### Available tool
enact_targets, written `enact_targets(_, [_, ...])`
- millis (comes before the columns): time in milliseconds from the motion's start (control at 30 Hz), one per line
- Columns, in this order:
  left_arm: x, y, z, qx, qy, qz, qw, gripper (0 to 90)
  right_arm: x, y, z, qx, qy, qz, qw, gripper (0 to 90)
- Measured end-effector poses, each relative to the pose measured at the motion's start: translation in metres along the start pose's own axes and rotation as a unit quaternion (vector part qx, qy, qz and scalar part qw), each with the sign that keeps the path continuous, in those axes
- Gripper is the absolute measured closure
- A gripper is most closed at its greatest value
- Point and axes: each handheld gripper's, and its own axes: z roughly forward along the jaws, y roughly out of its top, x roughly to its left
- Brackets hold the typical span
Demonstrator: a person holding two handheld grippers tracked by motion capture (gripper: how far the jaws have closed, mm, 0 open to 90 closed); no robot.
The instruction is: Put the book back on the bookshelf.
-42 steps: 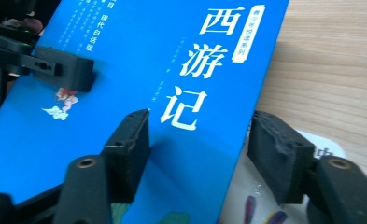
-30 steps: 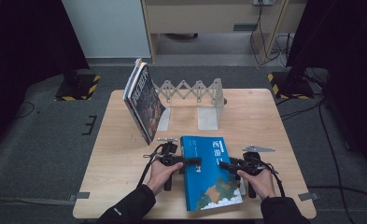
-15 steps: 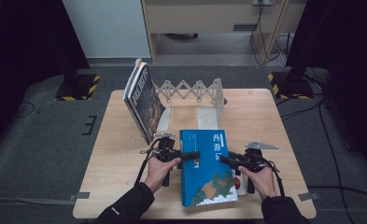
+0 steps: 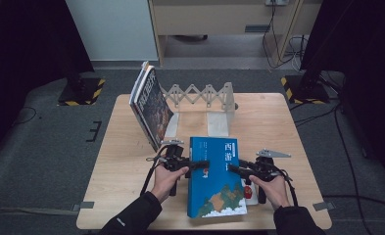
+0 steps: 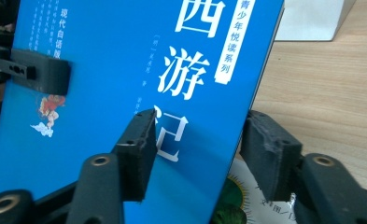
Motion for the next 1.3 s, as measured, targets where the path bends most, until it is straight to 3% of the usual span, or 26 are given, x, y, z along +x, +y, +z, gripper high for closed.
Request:
enact_targets(100, [-0.006, 0.006, -0.003, -0.011, 0.000, 0.018, 0.9998, 59.0, 0.002, 0.004, -0.003, -0.010, -0.001, -0.011, 0.9999, 48.1])
enact_targets(367, [-0.009, 0.018, -0.014, -0.054, -0.009, 0.034, 0.9979, 60.7, 0.008, 0.020, -0.006, -0.070, 0.001, -0.026, 0.9972, 53.2])
enact_targets(667, [-0.006, 0.018, -0.012, -0.037, -0.008, 0.043, 0.9983, 59.6, 0.007, 0.017, -0.005, -0.068, 0.001, -0.029, 0.9973, 55.8])
enact_targets(867, [-0.004, 0.016, -0.008, -0.022, 0.016, 0.055, 0.9981, 56.9, 0.009, 0.017, -0.005, -0.065, 0.003, -0.036, 0.9973, 57.3])
enact_targets(967, [-0.002, 0.016, -0.005, -0.008, 0.020, 0.051, 0.9985, 55.7, 0.010, 0.017, -0.005, -0.062, 0.007, -0.039, 0.9973, 57.7])
enact_targets(1133, [0.003, 0.013, 0.001, 0.011, 0.005, 0.019, 0.9997, 56.0, 0.008, 0.014, -0.003, -0.048, 0.007, -0.041, 0.9980, 57.2])
enact_targets(1300, [0.007, 0.008, 0.002, 0.007, 0.003, -0.005, 1.0000, 57.4, 0.006, 0.011, -0.002, -0.039, 0.005, -0.039, 0.9984, 56.3])
